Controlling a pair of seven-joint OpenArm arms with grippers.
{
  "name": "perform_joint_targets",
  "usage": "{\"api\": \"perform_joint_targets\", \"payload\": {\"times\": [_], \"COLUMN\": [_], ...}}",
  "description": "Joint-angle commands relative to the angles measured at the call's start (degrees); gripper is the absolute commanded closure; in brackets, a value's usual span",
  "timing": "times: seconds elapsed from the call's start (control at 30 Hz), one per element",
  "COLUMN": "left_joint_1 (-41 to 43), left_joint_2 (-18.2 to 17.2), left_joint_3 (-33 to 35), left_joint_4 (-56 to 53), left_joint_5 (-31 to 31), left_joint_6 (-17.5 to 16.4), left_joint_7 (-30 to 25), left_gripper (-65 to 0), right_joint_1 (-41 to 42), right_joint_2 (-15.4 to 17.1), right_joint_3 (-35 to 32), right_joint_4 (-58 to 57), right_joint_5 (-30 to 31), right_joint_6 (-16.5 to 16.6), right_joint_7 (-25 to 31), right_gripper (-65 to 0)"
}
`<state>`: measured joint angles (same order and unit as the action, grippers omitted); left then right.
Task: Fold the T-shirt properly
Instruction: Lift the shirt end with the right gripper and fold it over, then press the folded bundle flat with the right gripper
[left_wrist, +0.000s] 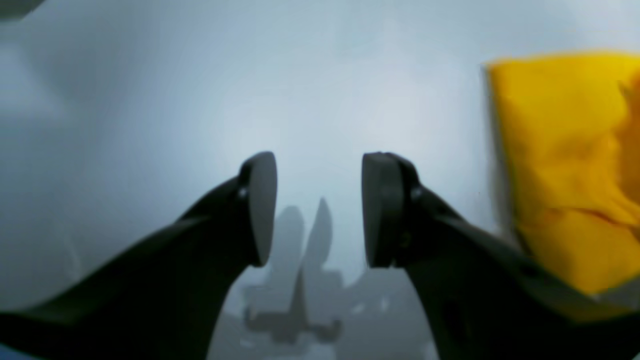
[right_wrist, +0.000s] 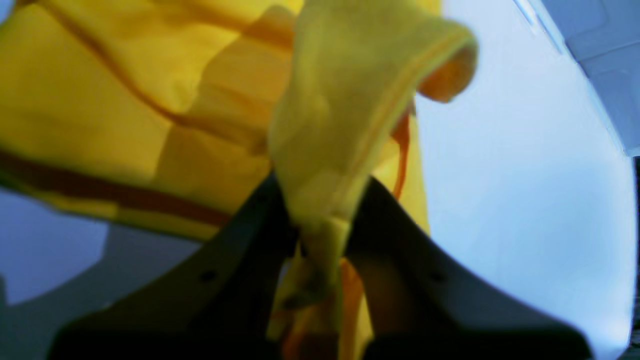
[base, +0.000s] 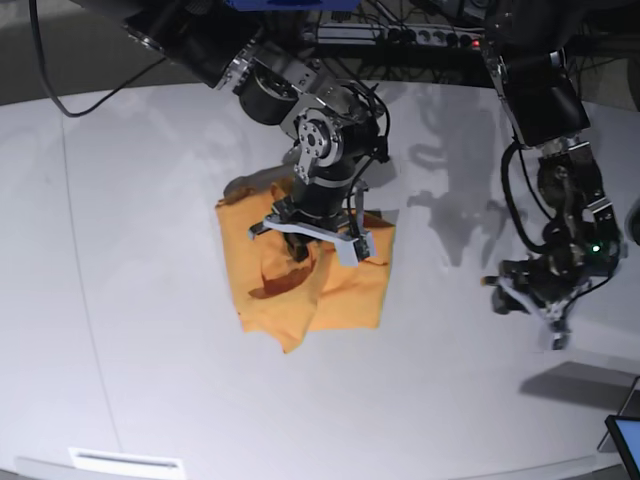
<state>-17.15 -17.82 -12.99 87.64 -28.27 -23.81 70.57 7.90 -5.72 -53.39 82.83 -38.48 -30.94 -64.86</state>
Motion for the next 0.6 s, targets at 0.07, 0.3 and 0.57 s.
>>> {"api": "perform_joint_targets", "payload": {"times": [0.07,0.3,0.57], "left_joint_1": [-1.3,0.0,0.7], "left_joint_2": [-1.1,-1.5,-1.8], "left_joint_3": [-0.3,-0.3,-0.3], "left_joint_4": [1.2,1.2,1.2], "left_joint_5": [-1.0,-1.0,-1.0], "left_joint_6": [0.0,0.0,0.0], "left_joint_7": [-0.8,-0.8,-0.8], "left_gripper": [-27.9,-27.9,-27.9], "right_joint_1": [1.0,1.4,1.8], "right_joint_2": [-0.8,-0.9,-0.8], "right_joint_3": [-0.2,-1.7,-7.8], "right_joint_4": [0.6,-0.3,-2.5], "right_joint_5": [3.8,5.6,5.6], "right_joint_6": [-0.3,-1.3,-2.5], "right_joint_7": [2.0,2.6,2.7], "right_gripper": [-0.3,-0.3,-7.3]}}
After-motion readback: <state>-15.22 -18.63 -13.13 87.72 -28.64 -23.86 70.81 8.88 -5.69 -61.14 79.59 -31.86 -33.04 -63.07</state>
